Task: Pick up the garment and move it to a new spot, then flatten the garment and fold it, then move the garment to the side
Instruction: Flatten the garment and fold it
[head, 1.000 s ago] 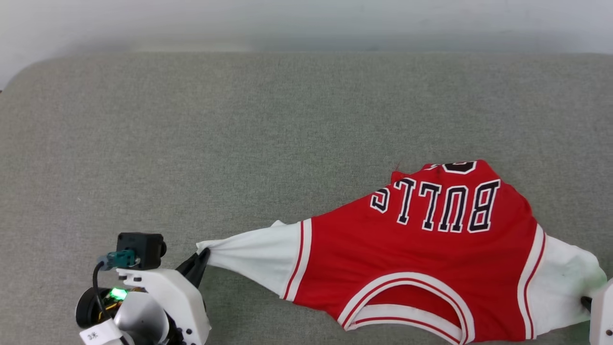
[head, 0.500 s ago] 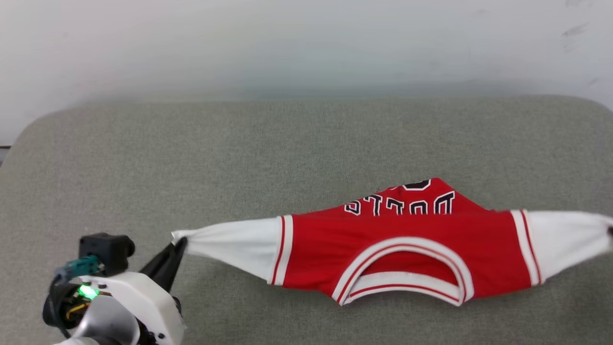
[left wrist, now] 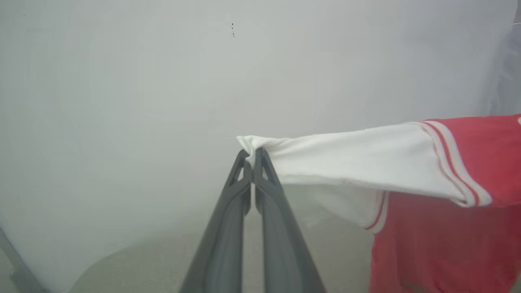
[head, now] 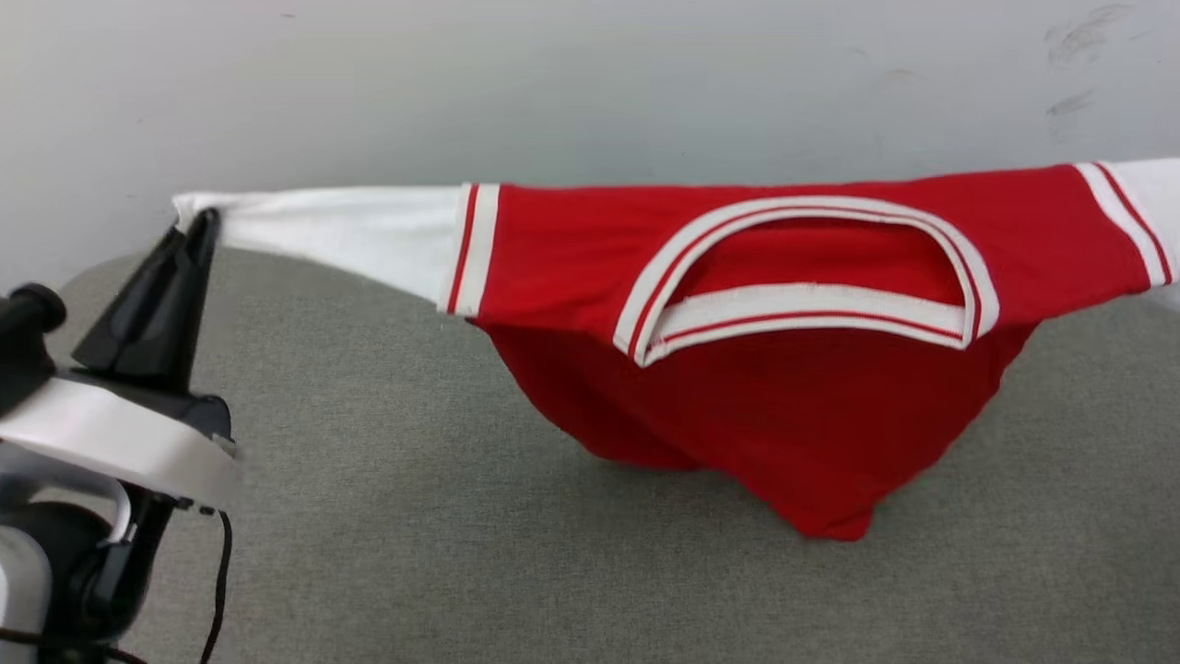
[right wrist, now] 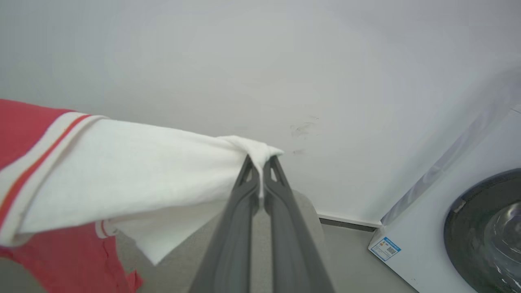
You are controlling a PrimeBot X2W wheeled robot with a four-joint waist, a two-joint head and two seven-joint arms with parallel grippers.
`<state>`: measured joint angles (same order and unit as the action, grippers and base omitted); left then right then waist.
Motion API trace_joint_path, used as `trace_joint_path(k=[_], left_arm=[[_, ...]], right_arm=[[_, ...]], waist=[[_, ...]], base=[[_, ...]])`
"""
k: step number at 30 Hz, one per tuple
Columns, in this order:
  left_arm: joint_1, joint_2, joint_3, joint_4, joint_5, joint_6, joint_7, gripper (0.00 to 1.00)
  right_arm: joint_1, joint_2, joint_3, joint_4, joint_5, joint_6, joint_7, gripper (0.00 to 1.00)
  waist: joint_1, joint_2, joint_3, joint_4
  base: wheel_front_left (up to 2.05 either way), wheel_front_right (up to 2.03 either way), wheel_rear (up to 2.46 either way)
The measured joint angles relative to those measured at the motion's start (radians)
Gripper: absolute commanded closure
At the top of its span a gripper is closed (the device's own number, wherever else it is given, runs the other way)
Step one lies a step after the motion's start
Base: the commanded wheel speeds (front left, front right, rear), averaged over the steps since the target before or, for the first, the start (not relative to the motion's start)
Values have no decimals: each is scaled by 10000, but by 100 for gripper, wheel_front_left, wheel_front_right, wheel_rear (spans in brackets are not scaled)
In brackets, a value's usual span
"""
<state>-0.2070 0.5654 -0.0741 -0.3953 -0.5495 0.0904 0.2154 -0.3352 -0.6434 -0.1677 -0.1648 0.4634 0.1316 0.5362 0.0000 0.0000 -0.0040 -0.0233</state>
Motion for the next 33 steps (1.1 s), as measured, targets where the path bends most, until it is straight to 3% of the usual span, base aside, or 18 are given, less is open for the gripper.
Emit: trace_joint_path(k=[9, 14, 23, 33], left_arm=[[-2147, 238, 460, 376, 96, -38, -399, 100], [-3787, 472, 341, 1269, -17, -451, -255, 100], [-8021, 802, -268, 3754, 249, -1442, -339, 100], [-12689, 403, -1344, 7008, 932, -2027, -1346, 100]], right_arm=[[-2010, 132, 650, 748, -245, 0, -738, 100], [-3662, 272, 892, 1369, -598, 0, -1252, 100], [-7108, 263, 1795, 2811, -1329, 0, -1954, 100], [-10824, 330, 2598, 5275, -2054, 0, -3009, 100]], waist=[[0, 0, 331, -138], [1, 0, 927, -185], [1, 0, 2731, -160], [3, 0, 4956, -62]], base=[[0, 0, 0], [0, 0, 0], [0, 0, 0], [0, 0, 0]])
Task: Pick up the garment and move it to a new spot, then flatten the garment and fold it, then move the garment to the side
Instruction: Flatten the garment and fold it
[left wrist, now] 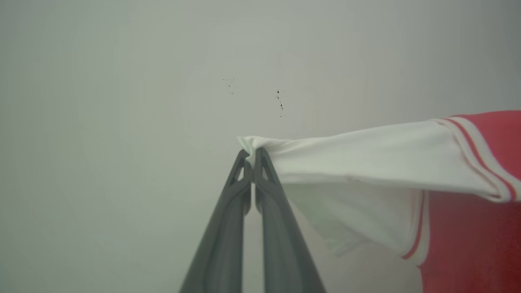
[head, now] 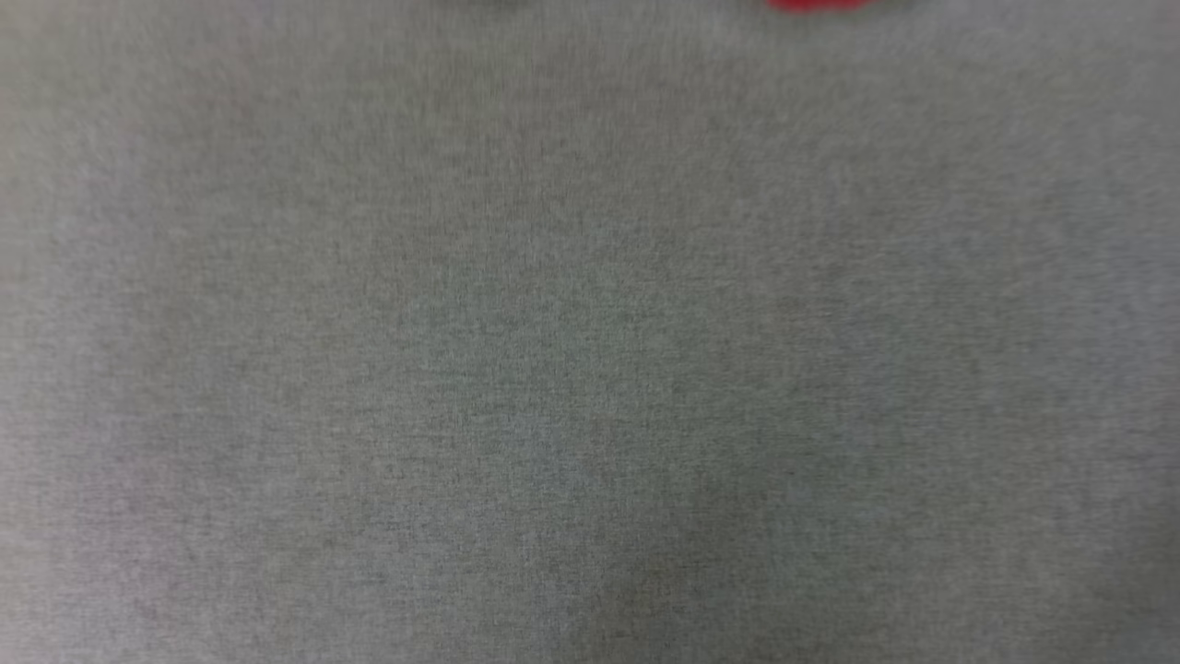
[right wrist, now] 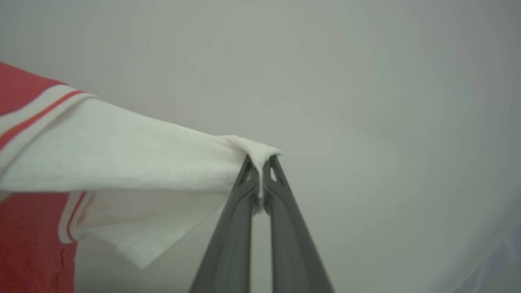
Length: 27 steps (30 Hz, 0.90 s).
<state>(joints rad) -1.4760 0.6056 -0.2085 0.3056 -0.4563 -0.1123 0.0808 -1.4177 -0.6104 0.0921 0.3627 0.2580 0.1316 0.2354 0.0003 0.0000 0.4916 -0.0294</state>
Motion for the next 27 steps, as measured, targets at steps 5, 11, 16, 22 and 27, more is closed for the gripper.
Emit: trace_joint_path(k=[5, 11, 16, 22, 27], left_arm=[[-1485, -378, -242, 1630, 138, -79, -800, 100], [-2248, -782, -650, 3198, 222, -113, -1755, 100], [-1917, -1022, -1239, 4107, 61, -171, -2209, 100], [-418, -1187, -2203, 4445, -675, -186, -2594, 100], [1266, -1175, -2619, 4535, -1452, -188, -2811, 100]], right_arm=[[-1325, 355, 157, 1379, -502, 0, -577, 100], [-2226, 830, 267, 2842, -911, 0, -1273, 100], [-2013, 1170, 627, 3827, -980, 0, -1827, 100], [-718, 1216, 917, 4813, -529, 0, -2330, 100], [732, 1022, 1281, 5244, -161, 0, -2748, 100]], waist=[[0, 0, 914, 141], [0, 0, 1609, 348], [-1, 0, 1750, 463], [-2, 0, 1367, 546], [-2, 0, 798, 586]], base=[[0, 0, 0], [0, 0, 0], [0, 0, 0], [0, 0, 0], [0, 0, 0]])
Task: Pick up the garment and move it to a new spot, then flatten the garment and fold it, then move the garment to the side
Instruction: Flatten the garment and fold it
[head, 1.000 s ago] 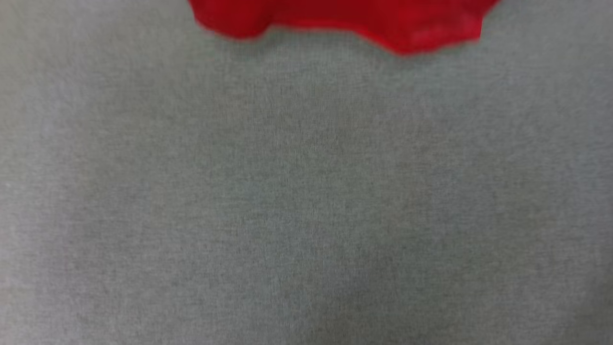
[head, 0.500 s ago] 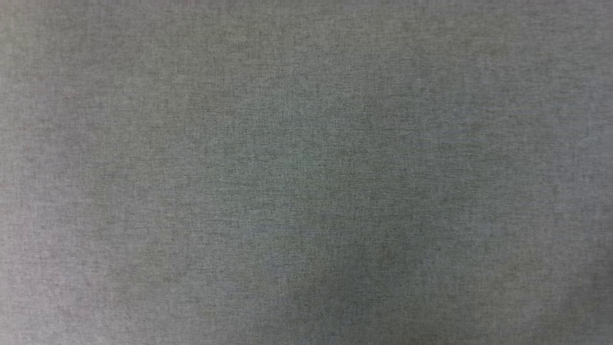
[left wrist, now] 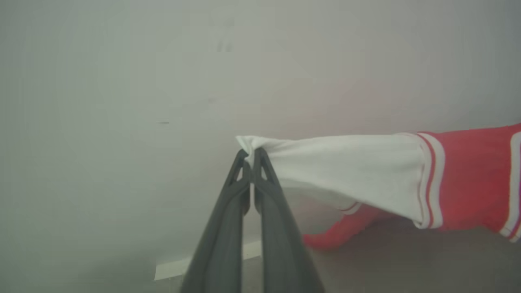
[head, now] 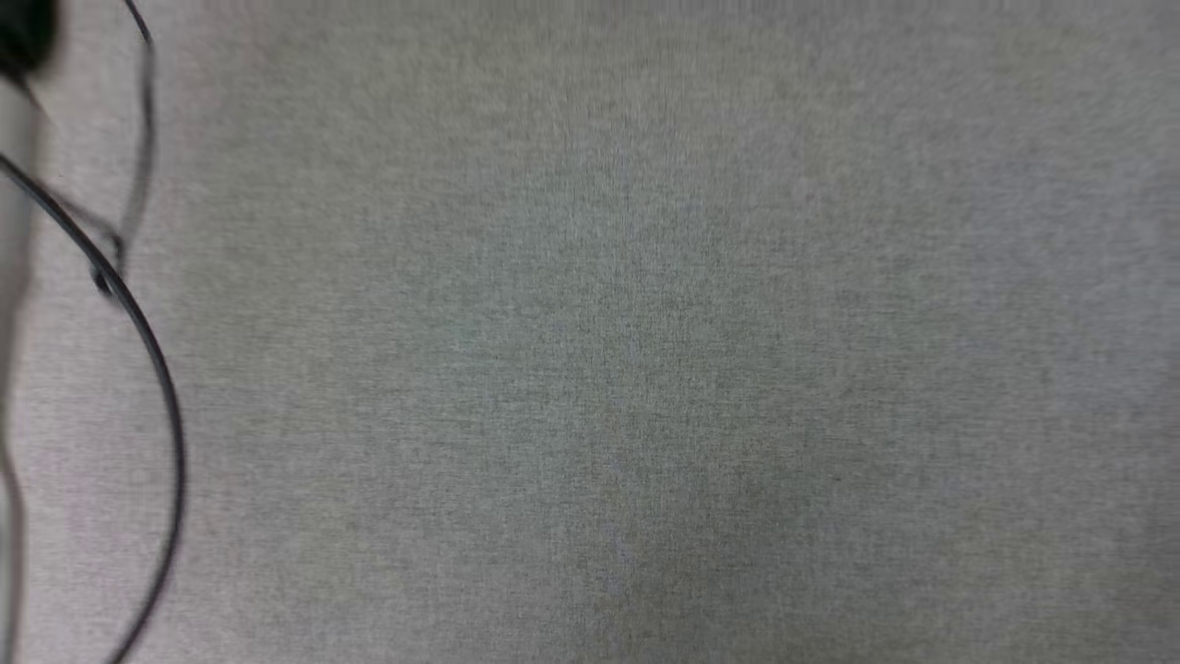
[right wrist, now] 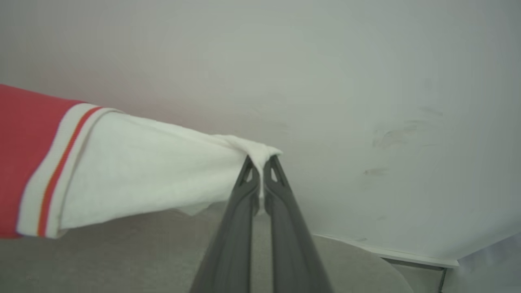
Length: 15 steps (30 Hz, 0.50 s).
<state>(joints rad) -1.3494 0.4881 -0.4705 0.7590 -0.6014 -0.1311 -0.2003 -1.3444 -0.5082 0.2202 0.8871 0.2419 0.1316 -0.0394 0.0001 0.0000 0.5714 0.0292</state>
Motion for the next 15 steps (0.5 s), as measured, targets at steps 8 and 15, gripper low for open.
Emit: trace_joint_path(k=[8, 15], left_arm=[[3377, 73, -612, -171, -788, -6, -173, 100], [5475, 259, -591, -230, -1519, -10, 142, 100]], right_arm=[[2772, -184, 583, 451, 970, 2, 232, 100], [4793, -186, 1012, 165, 2065, 6, 984, 100]], waist=[[-2, 0, -1368, 70], [-4, 0, -2537, 61]], base=[[0, 0, 0], [0, 0, 0]])
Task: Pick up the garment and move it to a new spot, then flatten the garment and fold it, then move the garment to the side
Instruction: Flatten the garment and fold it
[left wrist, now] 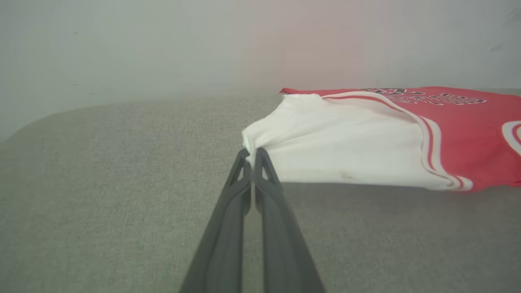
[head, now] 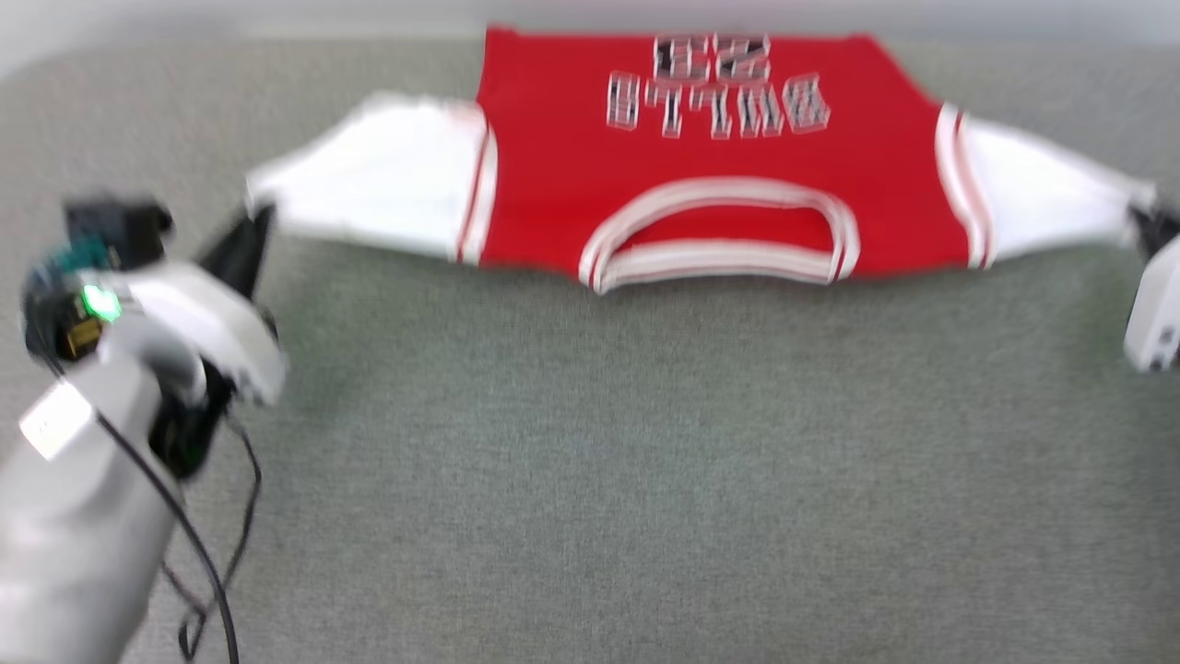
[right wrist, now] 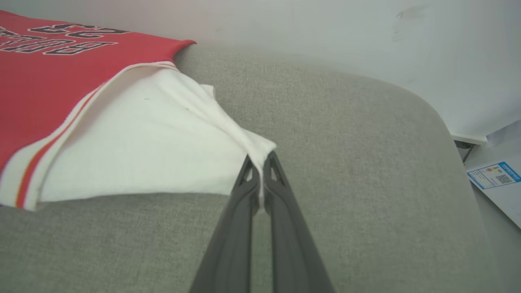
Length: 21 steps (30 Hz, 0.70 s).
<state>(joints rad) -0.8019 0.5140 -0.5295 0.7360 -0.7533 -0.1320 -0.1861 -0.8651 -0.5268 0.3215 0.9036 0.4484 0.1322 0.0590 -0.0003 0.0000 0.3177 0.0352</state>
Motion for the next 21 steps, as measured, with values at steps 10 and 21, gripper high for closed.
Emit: trace_joint_path(k=[10, 21], left_arm=[[2889, 631, -374, -1223, -692, 136, 1292, 100], [6039, 1676, -393, -4125, -1657, 1212, 2522, 100]], right_arm=[[2731, -619, 318, -1392, 1599, 13, 1559, 100], [5777, -1214, -355, -3313, 2932, 10, 3459, 100]], waist=[[-1, 0, -1675, -144], [0, 0, -2931, -321]], base=[[0, 0, 0], [0, 0, 0]])
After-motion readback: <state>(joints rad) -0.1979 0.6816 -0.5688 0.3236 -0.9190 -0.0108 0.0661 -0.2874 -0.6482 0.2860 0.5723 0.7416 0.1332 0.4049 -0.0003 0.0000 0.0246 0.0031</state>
